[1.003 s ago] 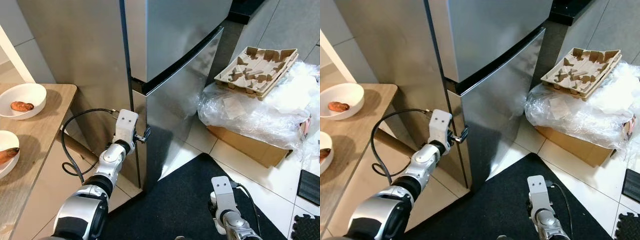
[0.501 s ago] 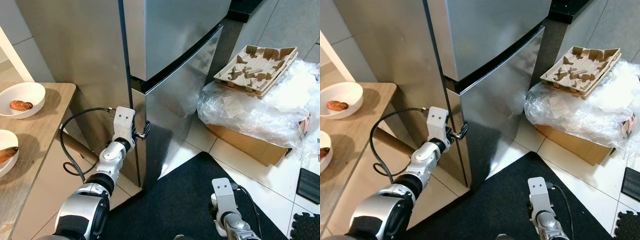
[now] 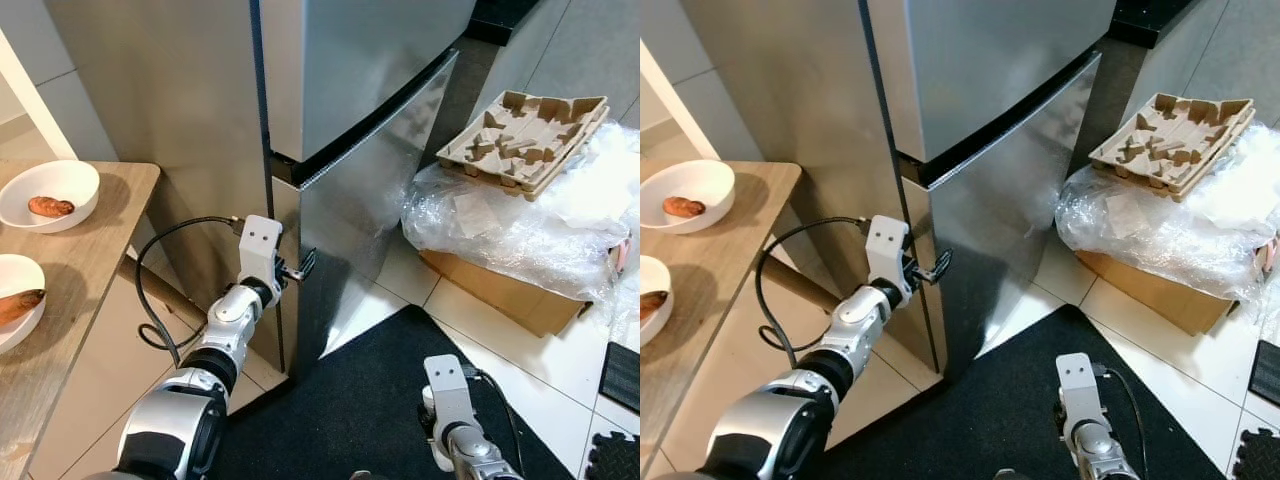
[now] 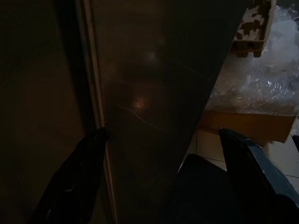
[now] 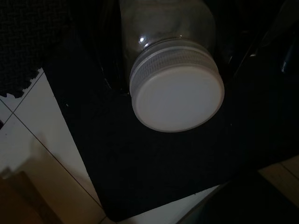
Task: Restocking fridge
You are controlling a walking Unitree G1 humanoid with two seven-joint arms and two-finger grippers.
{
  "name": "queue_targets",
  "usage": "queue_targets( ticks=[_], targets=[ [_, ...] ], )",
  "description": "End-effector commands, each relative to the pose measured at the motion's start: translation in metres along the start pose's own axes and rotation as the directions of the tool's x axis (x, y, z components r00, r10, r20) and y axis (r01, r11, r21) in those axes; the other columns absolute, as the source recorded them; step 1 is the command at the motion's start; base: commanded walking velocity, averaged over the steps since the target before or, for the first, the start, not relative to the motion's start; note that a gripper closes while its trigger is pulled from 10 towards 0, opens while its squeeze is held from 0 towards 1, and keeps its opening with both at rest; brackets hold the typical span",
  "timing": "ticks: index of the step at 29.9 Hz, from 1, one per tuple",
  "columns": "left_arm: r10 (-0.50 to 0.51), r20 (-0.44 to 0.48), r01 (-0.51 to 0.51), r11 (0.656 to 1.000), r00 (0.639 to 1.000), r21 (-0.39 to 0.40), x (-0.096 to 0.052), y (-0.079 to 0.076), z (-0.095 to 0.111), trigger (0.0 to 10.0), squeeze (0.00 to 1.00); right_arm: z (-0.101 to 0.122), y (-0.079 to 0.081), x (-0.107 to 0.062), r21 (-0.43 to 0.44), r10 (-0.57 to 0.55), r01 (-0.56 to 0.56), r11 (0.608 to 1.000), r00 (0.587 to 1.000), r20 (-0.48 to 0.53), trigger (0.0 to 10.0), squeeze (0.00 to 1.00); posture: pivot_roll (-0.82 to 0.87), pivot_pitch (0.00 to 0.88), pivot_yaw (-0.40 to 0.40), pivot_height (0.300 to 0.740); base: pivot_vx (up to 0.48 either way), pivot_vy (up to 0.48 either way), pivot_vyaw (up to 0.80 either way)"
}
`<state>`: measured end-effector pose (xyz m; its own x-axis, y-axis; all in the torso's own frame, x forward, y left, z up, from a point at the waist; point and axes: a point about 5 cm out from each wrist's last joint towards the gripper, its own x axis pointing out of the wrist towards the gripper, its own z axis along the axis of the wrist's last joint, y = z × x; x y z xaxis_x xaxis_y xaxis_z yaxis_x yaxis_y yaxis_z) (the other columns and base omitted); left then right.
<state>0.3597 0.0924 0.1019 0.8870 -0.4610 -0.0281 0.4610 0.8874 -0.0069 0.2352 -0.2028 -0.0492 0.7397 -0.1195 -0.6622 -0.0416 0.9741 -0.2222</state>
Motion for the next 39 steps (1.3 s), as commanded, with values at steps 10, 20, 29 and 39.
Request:
queue_targets(
  ticks=[10, 20, 29, 39],
  targets=[
    [-0.110, 0.002, 0.110, 0.994, 0.994, -0.009, 0.005, -0.018, 0.000, 10.0, 0.00, -0.002, -0.002, -0.001, -0.010, -0.004, 0.004, 1.000, 1.000, -0.004, 10.0, 0.00, -0.13, 0.165, 0.001, 0.740, 0.000, 0.000, 0.00],
    [-0.144, 0.004, 0.144, 0.990, 0.990, -0.001, 0.009, -0.026, 0.003, 10.0, 0.00, -0.002, -0.004, -0.001, -0.008, -0.009, 0.009, 1.000, 1.000, -0.002, 10.0, 0.00, -0.13, 0.164, 0.003, 0.740, 0.000, 0.000, 0.00],
    [-0.192, 0.015, 0.192, 0.981, 0.981, 0.011, 0.014, -0.036, 0.009, 10.0, 0.00, -0.002, -0.003, -0.001, -0.008, -0.008, 0.008, 1.000, 1.000, 0.000, 10.0, 0.00, -0.13, 0.164, 0.004, 0.740, 0.000, 0.000, 0.00],
    [-0.218, 0.014, 0.218, 0.976, 0.976, 0.014, 0.017, -0.044, 0.011, 10.0, 0.00, 0.000, -0.004, 0.000, -0.003, -0.013, 0.013, 1.000, 1.000, 0.003, 10.0, 0.00, -0.13, 0.152, 0.005, 0.740, 0.000, 0.000, 0.00]
  ],
)
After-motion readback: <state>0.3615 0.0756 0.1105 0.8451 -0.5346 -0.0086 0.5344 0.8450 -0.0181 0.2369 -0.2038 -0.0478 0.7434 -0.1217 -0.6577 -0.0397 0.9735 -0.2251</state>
